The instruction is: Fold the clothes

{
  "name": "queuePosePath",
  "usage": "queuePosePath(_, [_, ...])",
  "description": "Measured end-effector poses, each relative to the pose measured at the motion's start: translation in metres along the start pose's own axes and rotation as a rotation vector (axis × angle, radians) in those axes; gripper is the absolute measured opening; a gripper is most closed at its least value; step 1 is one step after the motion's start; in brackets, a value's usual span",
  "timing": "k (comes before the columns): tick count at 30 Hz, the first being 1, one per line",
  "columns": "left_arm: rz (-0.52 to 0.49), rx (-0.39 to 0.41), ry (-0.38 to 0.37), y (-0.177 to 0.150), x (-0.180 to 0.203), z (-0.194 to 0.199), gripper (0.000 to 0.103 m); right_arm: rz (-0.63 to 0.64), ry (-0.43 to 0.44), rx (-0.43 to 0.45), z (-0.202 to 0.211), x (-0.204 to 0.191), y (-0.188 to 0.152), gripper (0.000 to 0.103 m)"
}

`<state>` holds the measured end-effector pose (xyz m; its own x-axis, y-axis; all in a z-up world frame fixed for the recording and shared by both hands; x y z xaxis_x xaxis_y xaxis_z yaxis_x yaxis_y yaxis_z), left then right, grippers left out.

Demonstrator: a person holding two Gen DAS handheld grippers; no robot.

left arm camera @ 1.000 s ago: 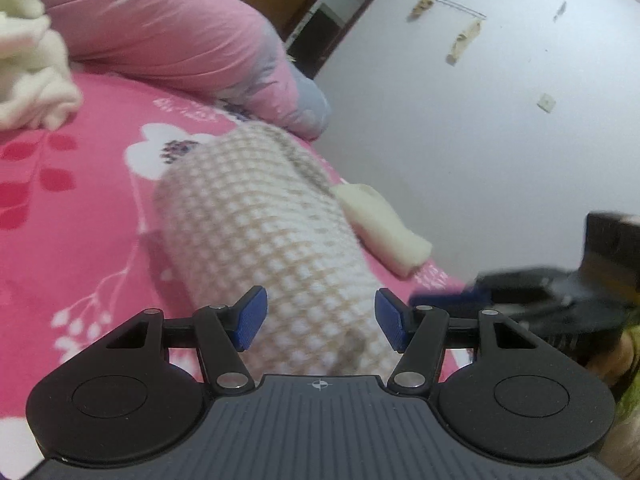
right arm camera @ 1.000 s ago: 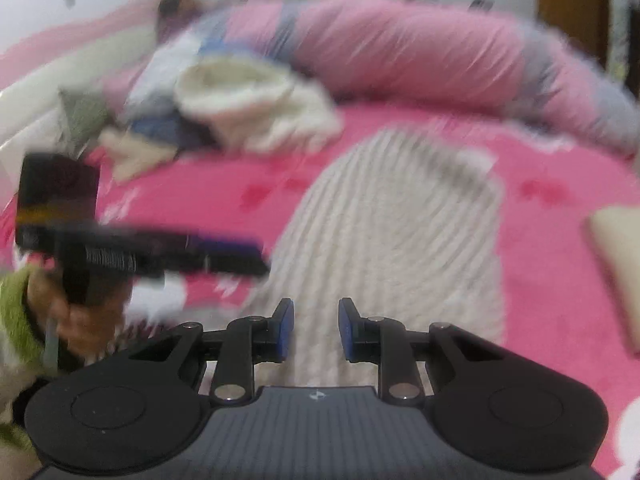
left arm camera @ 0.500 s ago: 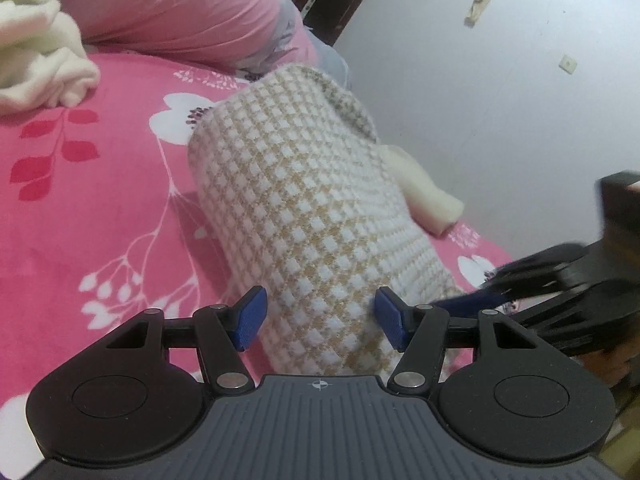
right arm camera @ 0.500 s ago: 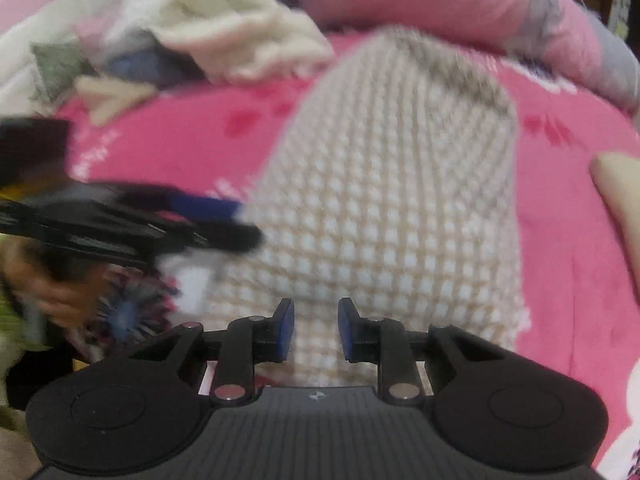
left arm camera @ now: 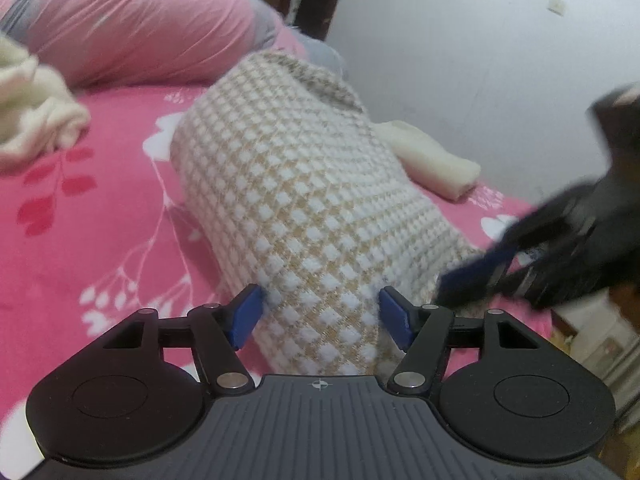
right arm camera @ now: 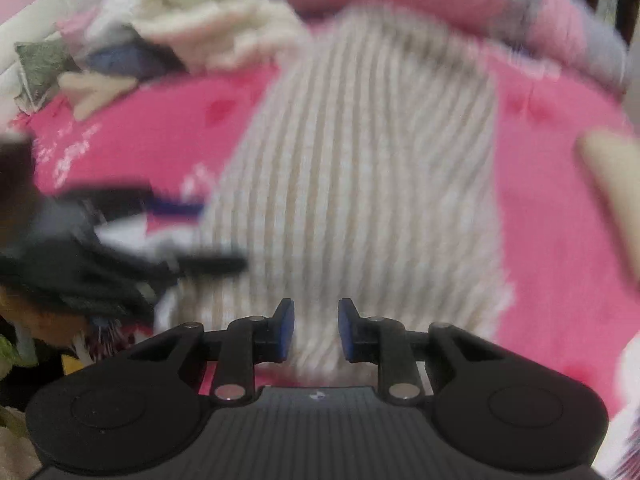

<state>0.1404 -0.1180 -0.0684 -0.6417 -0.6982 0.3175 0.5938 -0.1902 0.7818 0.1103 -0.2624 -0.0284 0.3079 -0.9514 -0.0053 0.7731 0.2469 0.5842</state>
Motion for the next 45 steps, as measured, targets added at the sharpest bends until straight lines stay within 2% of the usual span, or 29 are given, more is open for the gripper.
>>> queuePosePath(2, [-0.022, 0.000, 0.003, -0.002, 0.001, -0.001, 0.066, 0.055, -0.037, 0.076, 0.023, 0.003, 0.028, 0.025])
queuePosePath(5, [-0.041, 0.001, 0.020, -0.004, 0.005, -0.001, 0.066, 0.140, -0.081, 0.193, 0.033, -0.004, 0.080, 0.025])
queuePosePath(6, [-0.043, 0.002, 0.025, -0.004, 0.006, -0.001, 0.066, 0.162, -0.086, 0.204, 0.027, -0.007, 0.088, 0.025])
queuePosePath(8, [-0.048, 0.009, 0.029, -0.006, 0.007, 0.000, 0.066, 0.196, -0.123, 0.143, -0.012, -0.005, 0.097, 0.025])
queuePosePath(10, [-0.045, 0.007, 0.035, -0.009, 0.005, -0.003, 0.066, 0.209, -0.177, -0.029, -0.086, 0.014, 0.071, 0.024])
queuePosePath(12, [-0.010, 0.009, 0.028, -0.011, 0.001, -0.007, 0.067, 0.274, -0.251, -0.036, -0.120, 0.023, 0.055, 0.024])
queuePosePath(18, [0.010, 0.011, 0.007, -0.013, -0.002, -0.003, 0.067, 0.106, -0.183, -0.067, -0.079, 0.041, 0.078, 0.025])
queuePosePath(20, [0.028, 0.008, -0.002, -0.012, -0.006, -0.004, 0.067, 0.122, -0.159, 0.022, -0.052, 0.030, 0.100, 0.025])
queuePosePath(23, [0.025, 0.010, 0.004, -0.013, -0.003, -0.004, 0.067, 0.148, -0.101, 0.130, -0.039, 0.010, 0.137, 0.025])
queuePosePath(25, [0.018, 0.014, 0.012, -0.014, 0.000, -0.004, 0.067, 0.150, -0.091, 0.108, -0.066, 0.011, 0.149, 0.024])
queuePosePath(27, [0.017, 0.028, 0.028, -0.014, -0.001, -0.005, 0.067, 0.085, -0.101, -0.023, -0.138, 0.036, 0.129, 0.025])
queuePosePath(28, [0.032, 0.028, 0.023, -0.012, -0.003, -0.006, 0.067, 0.012, -0.075, -0.031, -0.163, 0.049, 0.118, 0.029])
queuePosePath(30, [0.068, 0.023, 0.002, -0.007, -0.009, -0.008, 0.067, -0.090, -0.013, 0.018, -0.163, 0.060, 0.116, 0.029])
queuePosePath(33, [0.042, 0.023, 0.002, -0.010, -0.006, -0.007, 0.067, -0.028, -0.071, 0.027, -0.152, 0.050, 0.114, 0.030])
queuePosePath(38, [0.061, 0.010, -0.009, -0.013, -0.011, -0.006, 0.067, 0.042, -0.071, 0.092, -0.094, 0.024, 0.152, 0.030])
queuePosePath(40, [0.077, 0.007, -0.016, -0.014, -0.012, -0.006, 0.067, 0.086, -0.038, 0.117, -0.085, 0.007, 0.164, 0.030])
queuePosePath(42, [0.074, 0.008, -0.011, -0.014, -0.010, -0.006, 0.067, 0.117, -0.010, 0.054, -0.105, -0.005, 0.161, 0.030])
queuePosePath(44, [0.076, 0.021, 0.018, -0.014, -0.011, -0.004, 0.067, 0.133, -0.032, -0.066, -0.164, -0.004, 0.131, 0.029])
queuePosePath(45, [0.089, 0.026, 0.016, -0.012, -0.014, -0.002, 0.067, 0.130, -0.035, -0.051, -0.168, -0.006, 0.131, 0.029])
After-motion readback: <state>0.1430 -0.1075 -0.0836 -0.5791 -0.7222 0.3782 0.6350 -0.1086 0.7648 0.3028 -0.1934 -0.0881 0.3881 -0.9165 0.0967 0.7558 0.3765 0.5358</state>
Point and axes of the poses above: each gripper's, at about its wrist camera, not at the fingertips, and z roughly against the way its jaws point, x to its right, y to its top, the point moved 7 cm from there along -z, roughly the way its jaws point, and after that the axes turned 2 degrees about z, right-handed, at the moved point
